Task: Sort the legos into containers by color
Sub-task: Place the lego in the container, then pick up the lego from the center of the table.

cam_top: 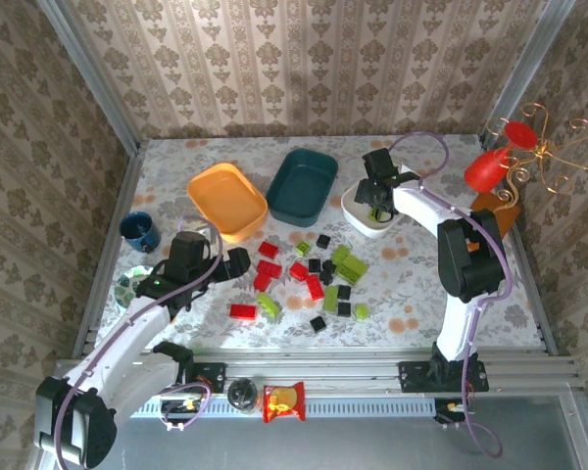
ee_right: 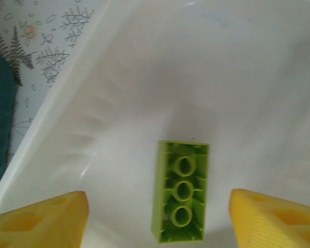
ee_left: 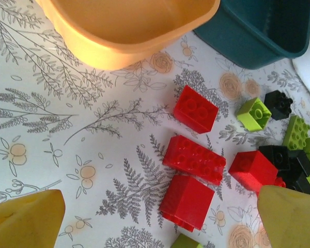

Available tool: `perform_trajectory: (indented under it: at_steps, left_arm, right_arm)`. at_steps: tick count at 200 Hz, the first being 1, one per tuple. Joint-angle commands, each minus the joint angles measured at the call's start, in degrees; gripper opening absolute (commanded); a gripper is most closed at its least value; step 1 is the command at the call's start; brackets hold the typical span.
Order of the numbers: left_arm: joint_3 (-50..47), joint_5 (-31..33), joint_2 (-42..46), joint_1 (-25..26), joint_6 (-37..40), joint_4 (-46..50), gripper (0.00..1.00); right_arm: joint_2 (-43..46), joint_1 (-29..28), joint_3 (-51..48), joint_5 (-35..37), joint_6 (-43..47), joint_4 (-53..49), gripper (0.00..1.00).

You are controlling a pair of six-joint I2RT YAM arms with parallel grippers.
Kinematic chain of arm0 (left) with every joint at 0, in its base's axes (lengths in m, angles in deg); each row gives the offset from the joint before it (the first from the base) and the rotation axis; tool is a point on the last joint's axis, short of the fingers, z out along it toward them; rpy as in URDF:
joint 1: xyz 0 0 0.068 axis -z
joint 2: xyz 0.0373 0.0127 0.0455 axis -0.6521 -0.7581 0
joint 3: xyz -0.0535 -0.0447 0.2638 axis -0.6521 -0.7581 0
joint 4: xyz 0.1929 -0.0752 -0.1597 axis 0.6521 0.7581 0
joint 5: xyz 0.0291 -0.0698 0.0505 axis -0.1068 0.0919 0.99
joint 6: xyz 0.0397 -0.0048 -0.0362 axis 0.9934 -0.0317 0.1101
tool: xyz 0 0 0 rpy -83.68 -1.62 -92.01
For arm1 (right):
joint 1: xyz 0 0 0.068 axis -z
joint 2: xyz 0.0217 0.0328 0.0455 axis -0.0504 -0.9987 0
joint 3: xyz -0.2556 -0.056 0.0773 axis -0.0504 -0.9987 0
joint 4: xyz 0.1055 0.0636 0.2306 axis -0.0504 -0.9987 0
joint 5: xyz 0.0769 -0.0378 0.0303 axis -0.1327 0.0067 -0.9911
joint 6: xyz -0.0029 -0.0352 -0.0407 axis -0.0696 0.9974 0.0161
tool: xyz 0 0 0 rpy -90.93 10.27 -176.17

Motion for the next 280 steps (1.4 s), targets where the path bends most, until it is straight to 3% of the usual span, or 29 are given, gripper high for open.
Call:
perform_trajectory:
  at_steps: [1,16,54,80,173,220,280]
  left_arm:
    - [3.22,0.33,-1.2,1.68,2.58,5.06,0.97]
    - [4.63,1.35,-2.48,2.57,3.4,8.15,0.97]
    - [3.78,3.49,-5.06,12.05,3.24,9.5,0.95]
    - [5.36,6.22,-10.95,15.49,4.94,8.68,0.86]
    - [13.41,9.84,-29.22,17.33,11.03,7.19,0.65]
    - [13.86,11.44,-34.4,19.73,11.51,5.69,0.64]
    - [13.14,12.65,-36.48,20.35,12.46,1.84,0.5]
  right_arm:
    - [2.65,-0.05,0.49,-0.61,0.07,0.48,0.78]
    - [5.11,-0.31,-0.93,-0.78,0.17,0.49,0.78]
    - [12.0,-2.09,-8.91,-1.52,0.17,2.13,0.79]
    - [15.59,-2.64,-13.72,-2.87,-0.78,3.37,0.79]
    - [20.92,-3.33,-16.28,-1.38,-0.45,2.43,0.79]
    - [21.63,-3.34,-16.15,-1.08,-0.62,2.78,0.8]
    - [21.41,-3.29,-15.67,-1.04,-0.55,2.39,0.79]
